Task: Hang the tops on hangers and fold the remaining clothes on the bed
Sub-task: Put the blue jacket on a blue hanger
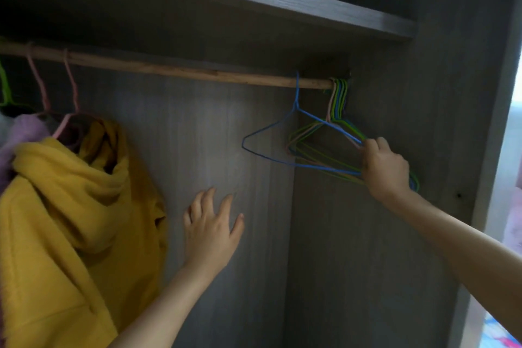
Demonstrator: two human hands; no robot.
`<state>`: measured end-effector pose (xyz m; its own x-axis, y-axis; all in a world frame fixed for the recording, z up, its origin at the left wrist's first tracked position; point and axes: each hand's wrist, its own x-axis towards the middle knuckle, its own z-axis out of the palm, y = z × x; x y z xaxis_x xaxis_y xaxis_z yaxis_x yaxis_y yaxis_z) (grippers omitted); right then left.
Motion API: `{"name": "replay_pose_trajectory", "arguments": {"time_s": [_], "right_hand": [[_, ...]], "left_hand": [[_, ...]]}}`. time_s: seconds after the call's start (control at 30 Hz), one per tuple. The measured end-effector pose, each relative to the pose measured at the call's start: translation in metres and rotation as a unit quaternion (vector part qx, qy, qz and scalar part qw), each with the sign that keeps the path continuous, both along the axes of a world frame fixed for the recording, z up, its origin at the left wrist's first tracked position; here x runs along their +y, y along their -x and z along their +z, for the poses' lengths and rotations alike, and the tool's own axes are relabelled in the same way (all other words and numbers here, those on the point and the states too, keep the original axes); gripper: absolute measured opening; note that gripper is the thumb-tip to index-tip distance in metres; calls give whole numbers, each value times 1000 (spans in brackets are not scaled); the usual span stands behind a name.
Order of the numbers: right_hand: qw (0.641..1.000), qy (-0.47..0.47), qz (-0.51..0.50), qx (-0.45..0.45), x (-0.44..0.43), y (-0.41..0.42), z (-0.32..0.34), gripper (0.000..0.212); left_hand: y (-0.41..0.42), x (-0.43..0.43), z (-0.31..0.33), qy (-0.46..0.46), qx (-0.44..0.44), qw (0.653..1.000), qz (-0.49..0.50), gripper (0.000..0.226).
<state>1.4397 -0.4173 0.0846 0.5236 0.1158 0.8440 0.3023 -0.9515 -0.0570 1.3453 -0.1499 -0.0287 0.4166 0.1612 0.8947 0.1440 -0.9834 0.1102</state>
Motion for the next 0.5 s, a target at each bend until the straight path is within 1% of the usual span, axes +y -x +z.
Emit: {"name": "replay_pose_trajectory", "arguments": {"time_s": [0.1, 0.23, 0.27, 0.33, 0.4, 0.43, 0.5], "right_hand": [[1000, -14, -8, 12, 6, 4, 0, 21], [994, -105, -4, 21, 11, 5, 12, 25], [994, -108, -4, 21, 11, 7, 13, 25], [997, -79, -2, 2, 9, 9, 5, 27], [996, -65, 44, -50, 1, 11, -13, 37], [993, -53, 75, -78, -4, 13, -24, 37], [985, -7, 110, -134, -19, 22, -42, 22]], "left_hand": [[-4, -1, -4, -3, 11, 1000, -9, 51], [-9, -3, -9, 3, 18, 1000, -21, 52], [-10, -5, -10, 4, 15, 1000, -25, 52], [-13, -8, -13, 16, 3, 999, -41, 52], [-16, -11, -18, 31, -16, 997, -62, 52], [-16, -11, -20, 37, -25, 997, -66, 52], [-14, -10, -25, 53, -49, 995, -73, 57]]}}
